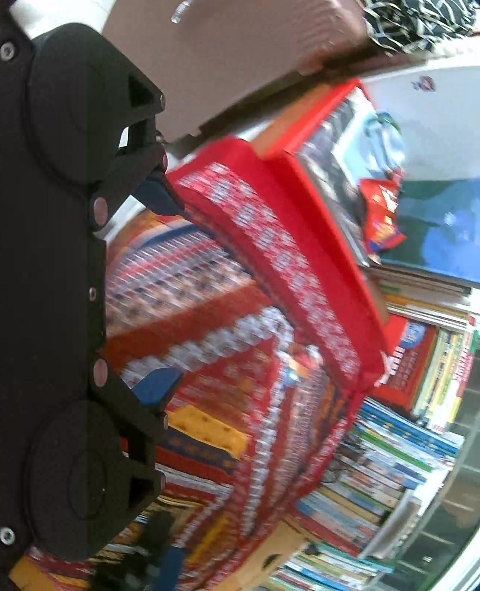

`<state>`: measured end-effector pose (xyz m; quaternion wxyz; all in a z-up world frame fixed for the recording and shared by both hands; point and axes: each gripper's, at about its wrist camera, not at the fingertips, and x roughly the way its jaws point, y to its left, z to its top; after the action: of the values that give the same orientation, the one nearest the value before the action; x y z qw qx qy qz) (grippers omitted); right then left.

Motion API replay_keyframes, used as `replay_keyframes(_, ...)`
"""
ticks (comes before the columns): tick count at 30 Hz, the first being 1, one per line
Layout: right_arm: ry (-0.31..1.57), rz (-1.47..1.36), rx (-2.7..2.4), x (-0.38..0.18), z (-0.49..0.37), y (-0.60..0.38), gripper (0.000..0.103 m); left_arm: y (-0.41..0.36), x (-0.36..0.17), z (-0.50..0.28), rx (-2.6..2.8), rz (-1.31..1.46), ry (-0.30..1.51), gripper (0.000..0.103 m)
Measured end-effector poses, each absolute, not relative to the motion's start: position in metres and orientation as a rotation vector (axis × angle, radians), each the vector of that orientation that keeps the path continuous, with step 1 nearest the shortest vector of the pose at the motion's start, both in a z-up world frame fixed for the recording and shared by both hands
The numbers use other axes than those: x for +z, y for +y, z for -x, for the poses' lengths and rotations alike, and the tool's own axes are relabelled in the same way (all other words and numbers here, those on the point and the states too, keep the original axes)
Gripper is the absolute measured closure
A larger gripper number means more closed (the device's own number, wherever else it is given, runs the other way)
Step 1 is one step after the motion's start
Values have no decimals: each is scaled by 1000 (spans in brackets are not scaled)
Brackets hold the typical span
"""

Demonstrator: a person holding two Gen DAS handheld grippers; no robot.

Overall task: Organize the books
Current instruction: 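Move both tools back over the rug toward the remaining litter, then close the left tool on the printed snack wrapper on the rug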

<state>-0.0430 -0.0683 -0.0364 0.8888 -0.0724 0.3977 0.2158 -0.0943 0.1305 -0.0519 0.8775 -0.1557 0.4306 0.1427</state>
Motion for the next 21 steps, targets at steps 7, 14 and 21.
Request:
replay_keyframes(7, 774, 161, 345, -56, 6, -76, 25, 124, -27, 8, 272, 288, 860, 8)
replay_keyframes(14, 819, 93, 348, -79, -28, -77, 25, 111, -47, -88, 267, 294, 917, 7)
replay_keyframes(21, 870, 49, 375, -95, -66, -71, 25, 116, -95, -162, 313, 390, 993, 7)
